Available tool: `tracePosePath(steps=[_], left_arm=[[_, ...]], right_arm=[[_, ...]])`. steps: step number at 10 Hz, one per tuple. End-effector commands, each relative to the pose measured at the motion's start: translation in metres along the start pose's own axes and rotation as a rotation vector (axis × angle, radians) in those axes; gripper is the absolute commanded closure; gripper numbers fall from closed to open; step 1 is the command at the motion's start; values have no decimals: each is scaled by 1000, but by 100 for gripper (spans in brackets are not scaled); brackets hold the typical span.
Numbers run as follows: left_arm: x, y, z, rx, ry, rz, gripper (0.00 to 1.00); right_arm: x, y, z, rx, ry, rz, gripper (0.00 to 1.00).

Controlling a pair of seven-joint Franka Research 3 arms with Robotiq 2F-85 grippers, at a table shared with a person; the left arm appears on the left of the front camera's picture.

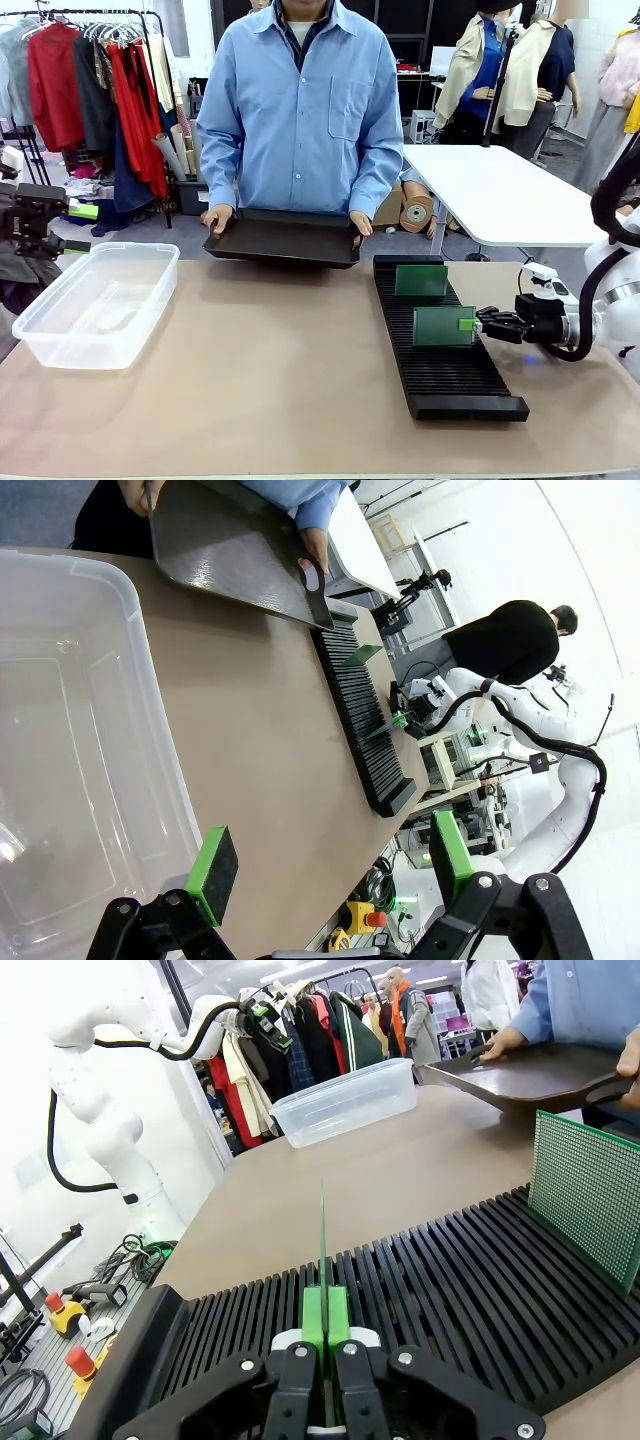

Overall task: Sort PCBs into racks and boxes based on the side picked up.
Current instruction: If the short side of the Blank PCB is picked up, insert it into the PCB Rack ; if the long side is picked up, place it in the Organizing box.

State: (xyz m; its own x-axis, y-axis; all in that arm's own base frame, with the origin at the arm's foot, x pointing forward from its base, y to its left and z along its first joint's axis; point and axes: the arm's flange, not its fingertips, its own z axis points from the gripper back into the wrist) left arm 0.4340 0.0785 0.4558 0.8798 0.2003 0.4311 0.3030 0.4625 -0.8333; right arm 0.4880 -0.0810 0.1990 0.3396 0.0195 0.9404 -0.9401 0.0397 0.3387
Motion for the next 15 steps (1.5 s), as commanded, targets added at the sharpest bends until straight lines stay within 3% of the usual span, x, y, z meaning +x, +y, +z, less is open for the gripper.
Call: tracePosePath(steps=[1,15], left_arm=[[-1,-2,1,-5,1,-4,0],[-1,-2,1,-5,1,-4,0]], right_arm=[[0,-5,-1,-11,-2,10,100],[-7,4,-2,6,-26,35,100]])
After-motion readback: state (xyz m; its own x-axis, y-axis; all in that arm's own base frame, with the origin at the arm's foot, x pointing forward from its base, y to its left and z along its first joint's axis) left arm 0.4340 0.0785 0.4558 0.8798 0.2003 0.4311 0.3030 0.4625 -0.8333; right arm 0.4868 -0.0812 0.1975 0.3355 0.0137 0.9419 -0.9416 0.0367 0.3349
